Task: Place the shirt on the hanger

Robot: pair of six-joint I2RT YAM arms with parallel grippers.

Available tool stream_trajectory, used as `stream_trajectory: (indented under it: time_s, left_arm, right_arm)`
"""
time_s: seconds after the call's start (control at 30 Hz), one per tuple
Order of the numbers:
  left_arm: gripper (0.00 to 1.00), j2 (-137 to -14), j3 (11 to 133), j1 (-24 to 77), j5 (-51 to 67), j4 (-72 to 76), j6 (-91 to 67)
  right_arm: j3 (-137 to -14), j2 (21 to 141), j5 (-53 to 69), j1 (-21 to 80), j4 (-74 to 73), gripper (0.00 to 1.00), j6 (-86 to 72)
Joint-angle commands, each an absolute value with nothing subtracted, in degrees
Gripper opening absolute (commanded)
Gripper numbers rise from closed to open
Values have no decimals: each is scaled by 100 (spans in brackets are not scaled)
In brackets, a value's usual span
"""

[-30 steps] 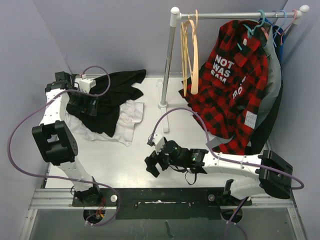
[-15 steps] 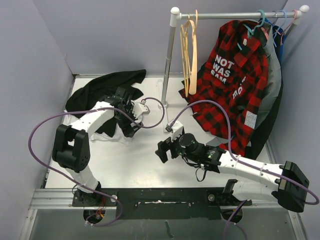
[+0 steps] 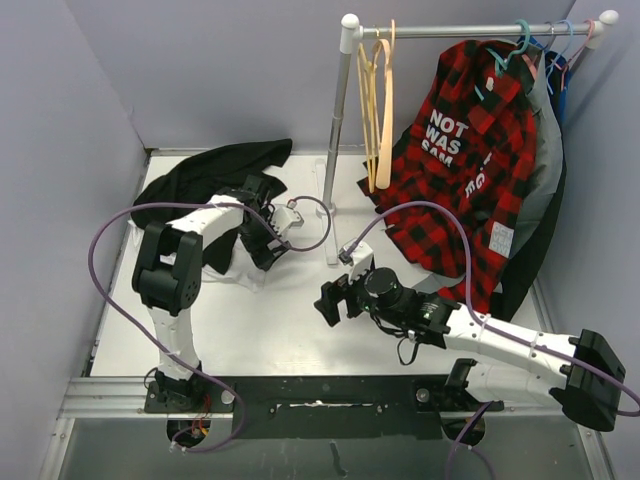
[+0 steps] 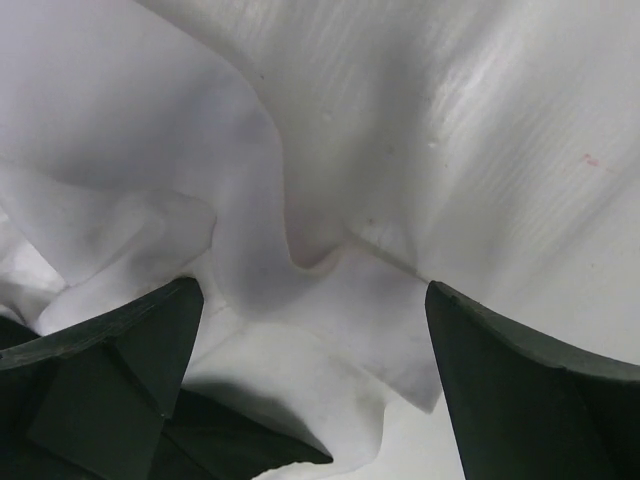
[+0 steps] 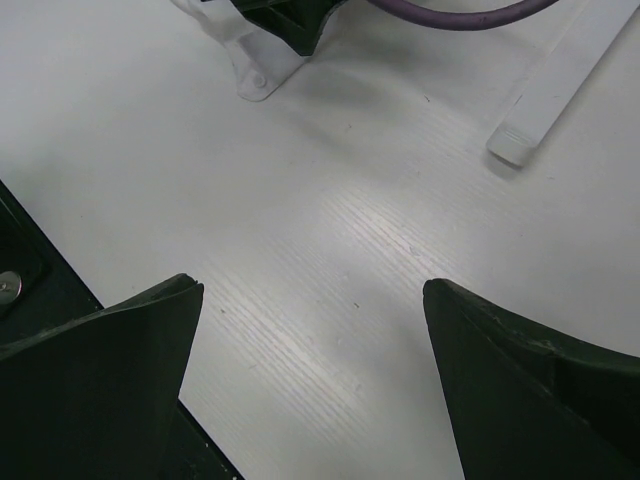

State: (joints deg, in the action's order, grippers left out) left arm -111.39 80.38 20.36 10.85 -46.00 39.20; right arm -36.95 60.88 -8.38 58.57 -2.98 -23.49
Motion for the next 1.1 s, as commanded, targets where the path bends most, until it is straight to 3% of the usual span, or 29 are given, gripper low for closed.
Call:
stream_trajectory:
  time_s: [0.0, 0.03, 0.1, 0.17, 0.2, 0.47, 0.67, 0.87, 1.07]
  left_arm:
    - [89, -11453, 8571, 2000, 1355, -4492, 3819]
    - [80, -11494, 8607, 1996, 1418, -4536, 3792]
    - [51, -11542, 8698, 2004, 1575, -4708, 3777]
    - [8, -11569, 8783, 2012, 1714, -4963, 3774]
    - [0, -11555, 8827, 2013, 1758, -5105, 3774]
    - [0, -10285, 9485, 1920, 2430, -6165, 3908]
    - [0, -9570, 12225, 1586, 2810, -7270, 3711]
    - [0, -10191, 15320, 1524, 1913, -7896, 3688]
    - [0, -9535, 15011, 1526, 1003, -6635, 3876]
  right_arm:
    - [-3667, 5791, -994, 5854, -284, 98, -2452]
    - [-3659, 5751, -1026, 5849, -320, 98, -2460]
    - [-3621, 5680, -1082, 5849, -359, 98, -2476]
    - [-3576, 5612, -1141, 5844, -352, 98, -2478]
    - [-3563, 5583, -1167, 5848, -349, 98, -2476]
    - [-3666, 5339, -1352, 5837, -466, 98, -2271]
    - [-3659, 5080, -1505, 5818, -540, 98, -2171]
    - [-3489, 4983, -1606, 5792, -510, 98, -2219]
    - [-3437, 4834, -1795, 5774, -445, 98, -2294]
